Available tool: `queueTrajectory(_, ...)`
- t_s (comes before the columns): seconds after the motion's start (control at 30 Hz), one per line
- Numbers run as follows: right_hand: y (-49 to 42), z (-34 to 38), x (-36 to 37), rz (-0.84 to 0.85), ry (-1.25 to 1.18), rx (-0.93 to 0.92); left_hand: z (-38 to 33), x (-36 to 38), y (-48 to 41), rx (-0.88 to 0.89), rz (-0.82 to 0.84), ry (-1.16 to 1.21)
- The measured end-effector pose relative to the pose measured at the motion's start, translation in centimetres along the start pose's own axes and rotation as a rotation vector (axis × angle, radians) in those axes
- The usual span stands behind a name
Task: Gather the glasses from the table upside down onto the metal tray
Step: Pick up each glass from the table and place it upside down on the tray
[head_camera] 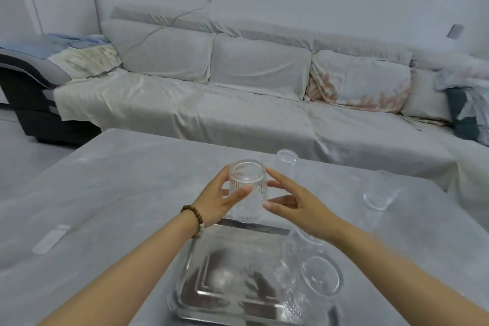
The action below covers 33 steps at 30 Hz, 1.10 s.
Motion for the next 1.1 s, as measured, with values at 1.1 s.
queueTrajectory(1.1, 7.3, -8.4, -0.6, -0.018, 0.389, 0.044, 7.2, 8.2, 4.4, -0.133, 0.015, -0.053)
Point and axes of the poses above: each hand's wrist, its own y-axis away from the middle knuckle, its own x-axis out of the palm, z = x × y, the point moved 7 cm from there along -y, towards the middle knuckle, and after that the axes turned 9 degrees about -z, right-handed, at the moved point
